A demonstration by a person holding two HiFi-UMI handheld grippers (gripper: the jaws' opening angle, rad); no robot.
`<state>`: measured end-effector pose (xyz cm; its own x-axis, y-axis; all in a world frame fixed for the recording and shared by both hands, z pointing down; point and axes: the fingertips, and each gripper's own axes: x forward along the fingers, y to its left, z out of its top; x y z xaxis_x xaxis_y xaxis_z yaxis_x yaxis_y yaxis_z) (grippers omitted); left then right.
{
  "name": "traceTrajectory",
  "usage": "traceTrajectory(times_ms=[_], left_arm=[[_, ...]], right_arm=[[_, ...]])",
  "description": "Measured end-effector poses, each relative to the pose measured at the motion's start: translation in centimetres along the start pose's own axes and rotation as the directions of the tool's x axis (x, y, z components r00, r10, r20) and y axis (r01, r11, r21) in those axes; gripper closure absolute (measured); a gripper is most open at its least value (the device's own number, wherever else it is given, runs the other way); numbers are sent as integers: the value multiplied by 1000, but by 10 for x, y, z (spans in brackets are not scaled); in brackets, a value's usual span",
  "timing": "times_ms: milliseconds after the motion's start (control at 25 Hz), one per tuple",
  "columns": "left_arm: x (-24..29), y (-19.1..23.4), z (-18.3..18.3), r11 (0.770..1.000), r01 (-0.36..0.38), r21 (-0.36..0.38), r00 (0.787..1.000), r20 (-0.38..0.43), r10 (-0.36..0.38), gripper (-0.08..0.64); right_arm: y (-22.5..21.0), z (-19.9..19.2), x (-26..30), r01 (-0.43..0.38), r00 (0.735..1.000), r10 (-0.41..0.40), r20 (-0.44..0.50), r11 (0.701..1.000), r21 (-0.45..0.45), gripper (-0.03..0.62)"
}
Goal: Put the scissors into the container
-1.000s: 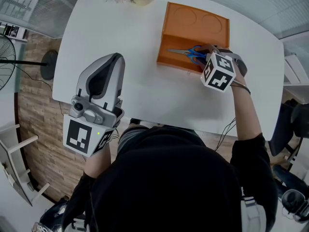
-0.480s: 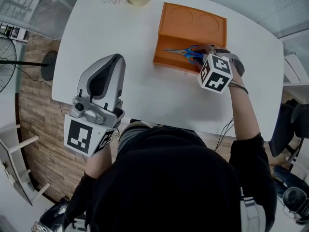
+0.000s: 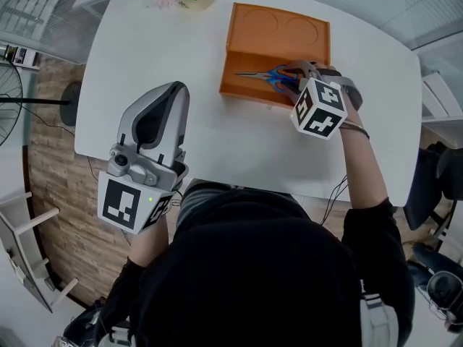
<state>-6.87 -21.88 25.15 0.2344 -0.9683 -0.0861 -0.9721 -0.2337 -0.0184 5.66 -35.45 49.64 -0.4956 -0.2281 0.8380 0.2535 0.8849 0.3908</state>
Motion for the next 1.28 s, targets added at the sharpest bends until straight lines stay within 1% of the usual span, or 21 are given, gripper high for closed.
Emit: traceTrajectory(times_ms=[160,320,440,560,680,840,1000,1080,1200,1280], left_arm=[[4,1,0,1000,20,0,1000,4,-20,547],[8,1,2,998,56,3,998,10,-56,548],[10,1,5,996,87,2,996,9,-87,547],[14,1,10,993,121,9,992,16,-122,547],[17,2,12,988,153,13,988,20,-153,547],[19,2,11,982,186,7,982,18,-186,548],[21,0,11,976,219,5,976,19,-219,548],[21,-1,11,973,230,2,973,21,-230,546],[22,-2,10,970,241,-2,970,26,-241,548],[22,-3,10,968,251,-5,968,28,-250,547]], right_arm=[[-6,7,-11,38,999,-39,36,999,32,482],[-11,17,-28,80,994,-86,67,993,85,480],[-13,25,-43,119,987,-133,96,983,137,480],[-16,35,-60,162,973,-190,132,967,197,482],[-20,44,-76,213,953,-259,159,942,257,482],[-21,55,-94,255,927,-327,186,909,330,482],[-20,64,-112,295,899,-388,202,879,376,482],[-21,68,-122,318,879,-426,214,858,403,482],[-25,76,-139,343,836,-489,250,820,458,483],[-25,79,-150,354,814,-519,260,799,487,485]])
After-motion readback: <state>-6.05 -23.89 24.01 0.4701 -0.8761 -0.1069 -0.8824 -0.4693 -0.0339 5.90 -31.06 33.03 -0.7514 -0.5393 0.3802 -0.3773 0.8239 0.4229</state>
